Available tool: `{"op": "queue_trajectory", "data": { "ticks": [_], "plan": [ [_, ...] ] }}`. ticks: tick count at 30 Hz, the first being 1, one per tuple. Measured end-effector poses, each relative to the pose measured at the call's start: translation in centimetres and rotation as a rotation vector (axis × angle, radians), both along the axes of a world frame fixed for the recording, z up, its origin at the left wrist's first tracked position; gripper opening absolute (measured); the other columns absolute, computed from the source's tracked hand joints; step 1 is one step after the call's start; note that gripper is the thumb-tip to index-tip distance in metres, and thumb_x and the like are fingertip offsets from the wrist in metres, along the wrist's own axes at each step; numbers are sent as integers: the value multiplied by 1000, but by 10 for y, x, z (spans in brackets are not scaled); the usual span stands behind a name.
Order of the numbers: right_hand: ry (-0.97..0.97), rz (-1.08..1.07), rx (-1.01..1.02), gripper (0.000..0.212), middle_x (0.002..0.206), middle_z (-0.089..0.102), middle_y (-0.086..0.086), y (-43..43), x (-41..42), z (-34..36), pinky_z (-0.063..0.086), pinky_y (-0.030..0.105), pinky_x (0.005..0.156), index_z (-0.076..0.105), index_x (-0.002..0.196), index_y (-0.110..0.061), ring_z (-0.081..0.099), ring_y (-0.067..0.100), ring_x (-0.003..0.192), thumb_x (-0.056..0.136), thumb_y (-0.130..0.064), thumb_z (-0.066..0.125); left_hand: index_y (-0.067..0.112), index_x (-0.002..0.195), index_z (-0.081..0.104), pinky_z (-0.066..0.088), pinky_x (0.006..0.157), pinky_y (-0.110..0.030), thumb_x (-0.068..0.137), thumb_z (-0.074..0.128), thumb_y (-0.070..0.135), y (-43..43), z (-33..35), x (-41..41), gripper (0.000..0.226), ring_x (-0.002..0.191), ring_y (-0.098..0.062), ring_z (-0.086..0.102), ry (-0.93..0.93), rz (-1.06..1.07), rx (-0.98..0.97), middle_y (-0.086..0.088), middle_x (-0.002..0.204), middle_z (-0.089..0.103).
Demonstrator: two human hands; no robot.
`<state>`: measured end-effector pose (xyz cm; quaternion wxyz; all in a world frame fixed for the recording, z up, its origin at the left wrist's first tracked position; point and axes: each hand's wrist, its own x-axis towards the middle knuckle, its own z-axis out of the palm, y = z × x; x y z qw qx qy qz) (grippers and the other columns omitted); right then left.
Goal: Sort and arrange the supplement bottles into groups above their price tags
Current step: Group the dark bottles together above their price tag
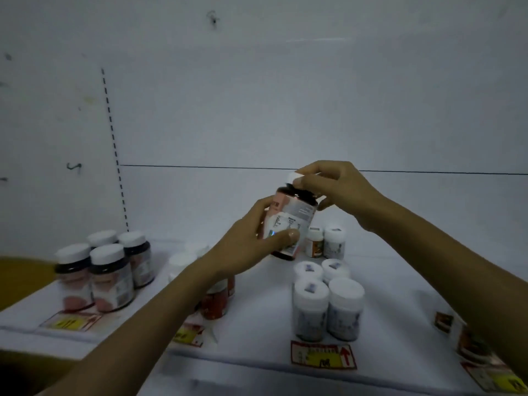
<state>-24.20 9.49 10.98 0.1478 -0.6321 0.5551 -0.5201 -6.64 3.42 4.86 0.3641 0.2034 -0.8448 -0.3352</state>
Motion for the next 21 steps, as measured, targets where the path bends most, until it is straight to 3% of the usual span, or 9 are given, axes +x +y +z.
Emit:
{"op": "queue_trajectory", "data": {
  "ticks": [3, 6, 8, 12, 14, 17, 21],
  "plan": [
    [-216, 134, -19, 21, 91, 69, -1, 23, 30, -19, 55, 25, 66, 69, 99, -15, 66, 13, 83, 84, -29, 65, 34, 116, 44, 56, 76, -23, 77, 63, 40, 41, -16, 21, 44, 96, -10, 63, 181, 91, 140, 10, 109, 60],
    [-375, 215, -11, 33, 104, 67, -3, 39, 72, -48, 55, 17, 67, 60, 119, -18, 65, 8, 93, 88, -30, 61, 30, 122, 39, 50, 66, -10, 80, 67, 33, 77, -35, 47, 51, 91, 0, 60, 228, 381, 50, 12, 109, 55],
    [-454, 258, 20, 44, 109, 65, -5, 46, 100, -67, 56, 19, 72, 51, 128, -21, 64, 8, 98, 88, -35, 60, 28, 129, 37, 50, 67, -8, 77, 71, 33, 94, -46, 68, 62, 92, 4, 59, 263, 532, -2, 11, 112, 55],
    [-548, 474, 162, 51, 107, 70, -5, 58, 154, -91, 56, 23, 74, 49, 129, -24, 68, 11, 96, 82, -37, 63, 33, 134, 32, 54, 86, -32, 72, 72, 47, 113, -60, 114, 75, 108, -9, 55, 141, 866, -215, 10, 125, 53],
    [-556, 551, 197, 50, 106, 71, -2, 63, 178, -97, 56, 22, 70, 51, 127, -23, 70, 10, 92, 81, -35, 65, 32, 136, 31, 54, 85, -31, 72, 70, 50, 125, -62, 134, 77, 110, -9, 53, 35, 996, -362, 9, 128, 52],
    [-569, 609, 218, 42, 108, 70, 0, 66, 203, -101, 57, 21, 67, 53, 124, -20, 70, 11, 94, 84, -27, 65, 26, 139, 30, 54, 82, -30, 76, 67, 50, 142, -67, 159, 78, 109, -12, 54, -76, 1030, -462, 4, 129, 51],
    [-509, 655, 233, 39, 107, 71, 1, 58, 228, -105, 58, 27, 67, 57, 121, -20, 71, 12, 93, 84, -24, 67, 29, 141, 24, 55, 79, -32, 77, 64, 51, 153, -72, 194, 78, 106, -10, 53, -48, 933, -345, 5, 128, 48]
  ]
}}
